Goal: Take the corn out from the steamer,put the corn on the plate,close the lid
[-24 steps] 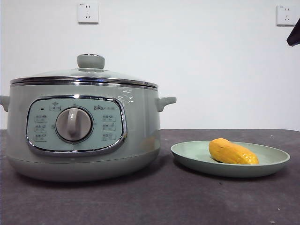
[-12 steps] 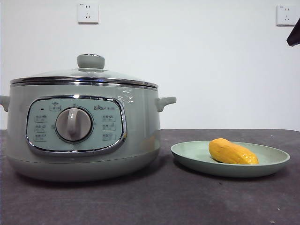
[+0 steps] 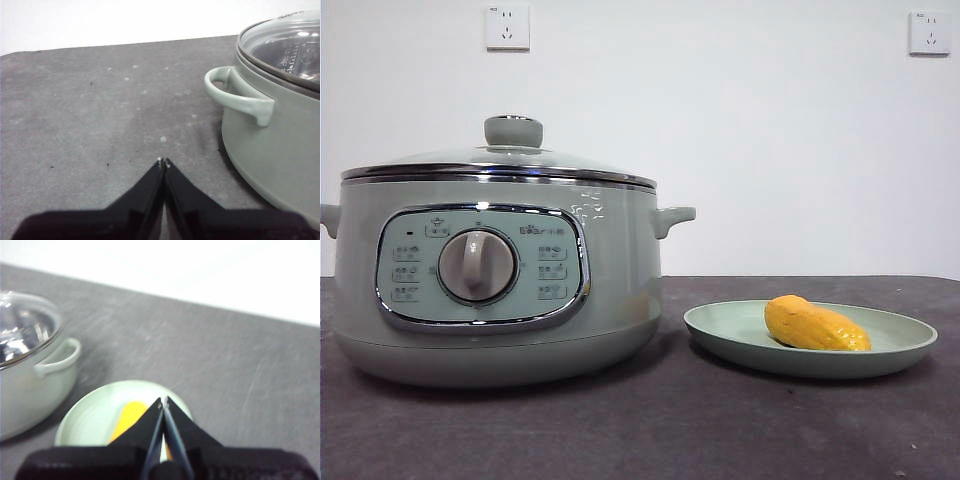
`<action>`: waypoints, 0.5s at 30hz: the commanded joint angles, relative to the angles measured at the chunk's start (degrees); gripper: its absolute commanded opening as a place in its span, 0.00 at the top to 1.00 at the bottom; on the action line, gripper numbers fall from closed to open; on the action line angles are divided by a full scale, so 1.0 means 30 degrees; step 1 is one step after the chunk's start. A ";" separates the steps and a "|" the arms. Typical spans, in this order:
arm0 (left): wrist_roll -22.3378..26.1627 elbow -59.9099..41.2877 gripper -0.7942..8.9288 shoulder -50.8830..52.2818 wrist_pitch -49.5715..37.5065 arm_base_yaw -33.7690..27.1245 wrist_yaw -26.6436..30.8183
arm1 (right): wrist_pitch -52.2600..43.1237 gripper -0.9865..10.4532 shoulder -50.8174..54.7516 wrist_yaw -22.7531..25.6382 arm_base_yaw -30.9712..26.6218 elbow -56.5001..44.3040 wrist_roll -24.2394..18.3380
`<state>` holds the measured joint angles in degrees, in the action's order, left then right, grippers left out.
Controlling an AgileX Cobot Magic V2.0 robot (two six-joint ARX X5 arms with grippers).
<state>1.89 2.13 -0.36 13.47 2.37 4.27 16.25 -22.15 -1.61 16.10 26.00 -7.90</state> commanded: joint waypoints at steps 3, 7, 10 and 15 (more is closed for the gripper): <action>-0.0124 -0.0291 0.92 0.0066 -0.0124 -0.0066 -0.0007 | -0.4357 0.91 0.2871 -0.1253 -0.2273 -0.4095 -0.0612; -0.0124 -0.0291 0.92 0.0066 -0.0124 -0.0066 -0.0007 | -0.5020 0.91 0.4787 -0.1479 -0.3759 -0.6368 0.0175; -0.0124 -0.0291 0.92 0.0066 -0.0131 -0.0066 -0.0007 | -0.4597 0.91 0.5603 -0.1494 -0.4248 -0.7278 0.0794; -0.0124 -0.0291 0.92 0.0066 -0.0124 -0.0066 -0.0015 | -0.3789 0.91 0.6681 -0.1494 -0.4255 -0.8233 0.1202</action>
<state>1.89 2.13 -0.36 13.47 2.37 4.27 5.06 -2.48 -6.04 3.38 2.13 -5.48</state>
